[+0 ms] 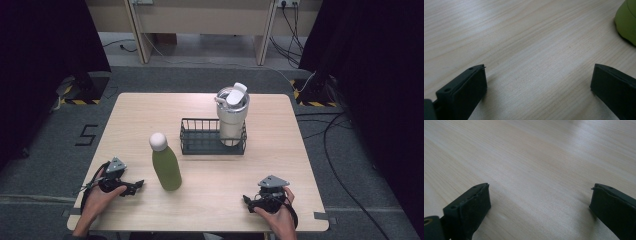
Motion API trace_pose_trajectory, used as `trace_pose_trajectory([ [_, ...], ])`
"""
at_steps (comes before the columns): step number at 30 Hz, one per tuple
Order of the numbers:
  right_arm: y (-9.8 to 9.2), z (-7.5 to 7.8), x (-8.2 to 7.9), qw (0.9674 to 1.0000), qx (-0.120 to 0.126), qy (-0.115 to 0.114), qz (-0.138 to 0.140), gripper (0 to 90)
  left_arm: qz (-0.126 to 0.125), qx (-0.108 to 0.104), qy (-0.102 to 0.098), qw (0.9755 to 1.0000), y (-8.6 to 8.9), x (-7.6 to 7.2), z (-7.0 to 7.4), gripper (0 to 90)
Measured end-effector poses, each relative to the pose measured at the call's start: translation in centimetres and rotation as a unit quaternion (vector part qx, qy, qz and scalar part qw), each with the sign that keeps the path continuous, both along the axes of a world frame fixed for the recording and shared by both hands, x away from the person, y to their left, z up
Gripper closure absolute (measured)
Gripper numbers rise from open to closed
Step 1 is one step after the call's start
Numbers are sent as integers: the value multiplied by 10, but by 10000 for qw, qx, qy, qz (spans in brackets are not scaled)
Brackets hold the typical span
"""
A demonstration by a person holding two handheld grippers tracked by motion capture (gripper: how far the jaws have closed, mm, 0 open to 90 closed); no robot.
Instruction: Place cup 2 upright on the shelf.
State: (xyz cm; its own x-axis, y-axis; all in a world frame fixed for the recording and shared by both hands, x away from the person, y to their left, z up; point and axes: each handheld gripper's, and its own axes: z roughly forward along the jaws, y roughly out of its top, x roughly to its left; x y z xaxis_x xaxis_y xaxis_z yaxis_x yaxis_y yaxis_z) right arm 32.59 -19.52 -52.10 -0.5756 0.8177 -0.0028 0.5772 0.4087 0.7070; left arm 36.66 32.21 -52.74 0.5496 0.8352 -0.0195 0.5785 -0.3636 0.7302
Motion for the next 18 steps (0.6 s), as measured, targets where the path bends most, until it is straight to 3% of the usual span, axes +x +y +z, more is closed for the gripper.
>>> trace_pose_trajectory([
  [7,0,0,0,10000,-6,3,-4,31,-66,-156,-94,9998,3,-2,1,90],
  [8,0,0,0,10000,-2,2,-7,31,-154,-262,-138,9994,4,-3,2,163],
  [18,0,0,0,10000,0,10,-7,29,-337,-333,-478,9977,0,-9,6,149],
])
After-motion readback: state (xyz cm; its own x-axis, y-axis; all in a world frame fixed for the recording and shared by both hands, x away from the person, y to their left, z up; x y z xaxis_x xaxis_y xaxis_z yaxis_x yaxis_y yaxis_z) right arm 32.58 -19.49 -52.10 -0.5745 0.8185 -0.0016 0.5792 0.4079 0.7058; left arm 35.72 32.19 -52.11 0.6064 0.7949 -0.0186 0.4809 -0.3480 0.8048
